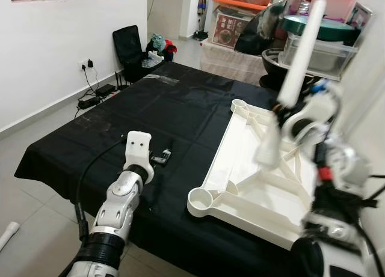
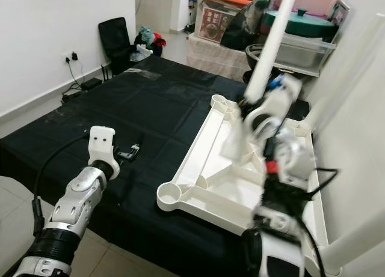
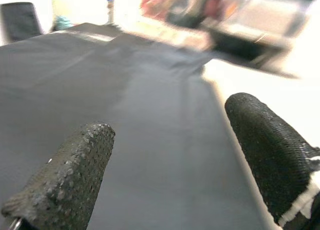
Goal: Building children table
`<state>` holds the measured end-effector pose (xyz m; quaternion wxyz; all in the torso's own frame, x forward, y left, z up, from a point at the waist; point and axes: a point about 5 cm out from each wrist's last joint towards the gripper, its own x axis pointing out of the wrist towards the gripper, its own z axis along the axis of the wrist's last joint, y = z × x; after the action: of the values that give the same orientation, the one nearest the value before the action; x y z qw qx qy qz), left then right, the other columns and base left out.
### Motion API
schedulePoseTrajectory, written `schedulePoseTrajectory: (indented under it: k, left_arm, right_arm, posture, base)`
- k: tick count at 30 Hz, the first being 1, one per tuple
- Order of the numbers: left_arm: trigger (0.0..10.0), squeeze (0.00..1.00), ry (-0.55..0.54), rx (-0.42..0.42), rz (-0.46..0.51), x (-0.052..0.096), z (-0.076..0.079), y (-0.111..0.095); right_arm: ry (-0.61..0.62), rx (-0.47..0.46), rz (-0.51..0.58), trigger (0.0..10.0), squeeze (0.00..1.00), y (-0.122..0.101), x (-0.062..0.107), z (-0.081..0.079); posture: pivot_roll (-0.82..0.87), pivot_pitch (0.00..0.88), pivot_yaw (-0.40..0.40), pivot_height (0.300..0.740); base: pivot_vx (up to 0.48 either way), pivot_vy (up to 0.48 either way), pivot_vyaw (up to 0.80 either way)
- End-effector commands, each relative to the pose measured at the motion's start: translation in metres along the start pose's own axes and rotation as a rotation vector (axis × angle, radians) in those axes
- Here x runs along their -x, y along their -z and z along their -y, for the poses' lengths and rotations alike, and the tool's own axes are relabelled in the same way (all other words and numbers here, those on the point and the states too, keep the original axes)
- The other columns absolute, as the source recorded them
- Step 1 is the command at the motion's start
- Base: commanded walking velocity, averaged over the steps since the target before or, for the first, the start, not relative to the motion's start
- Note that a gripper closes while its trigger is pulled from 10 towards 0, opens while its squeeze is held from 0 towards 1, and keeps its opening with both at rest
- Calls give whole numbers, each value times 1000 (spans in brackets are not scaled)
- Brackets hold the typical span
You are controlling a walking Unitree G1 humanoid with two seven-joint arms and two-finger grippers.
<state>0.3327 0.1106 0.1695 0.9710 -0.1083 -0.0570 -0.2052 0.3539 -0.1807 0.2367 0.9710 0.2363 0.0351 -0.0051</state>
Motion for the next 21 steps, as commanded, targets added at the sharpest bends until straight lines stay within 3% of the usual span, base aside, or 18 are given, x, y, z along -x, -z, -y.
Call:
schedulePoseTrajectory:
  k: [1, 2, 4, 6, 9, 19, 21]
  left_arm:
    - [10000, 0, 100, 54, 28, -2, 13, -8]
    - [10000, 0, 226, 93, 53, 2, 26, -16]
    - [10000, 0, 226, 93, 53, 2, 26, -16]
    - [10000, 0, 354, 77, 13, 9, 38, -12]
    - [10000, 0, 369, 71, -36, 12, 38, -1]
    - [10000, 0, 457, 141, -62, 20, 44, -1]
    - [10000, 0, 463, 146, -84, 22, 41, 0]
  right_arm:
    - [-18, 12, 23, 0, 0, 2, 1, -8]
    - [-53, 13, 3, 0, 0, 20, 2, -21]
    - [-53, 13, 3, 0, 0, 20, 2, -21]
    - [-91, 34, 0, 0, 0, 36, 3, -34]
    - [-110, 44, 19, 0, 0, 36, 2, -40]
    - [-167, 29, 98, 0, 0, 32, 4, -63]
    - [-294, 16, 120, 0, 0, 32, 11, -86]
  posture:
    - [29, 0, -132, 740]
    - [36, 0, -131, 740]
    - [36, 0, -131, 740]
    - [40, 0, -125, 740]
    - [40, 0, -122, 740]
    - [50, 0, -112, 740]
    - [50, 0, -108, 740]
  base:
    - [0, 0, 0]
    - [0, 0, 0]
    - [0, 0, 0]
    - [0, 0, 0]
    - [0, 0, 0]
    - [0, 0, 0]
    - [0, 0, 0]
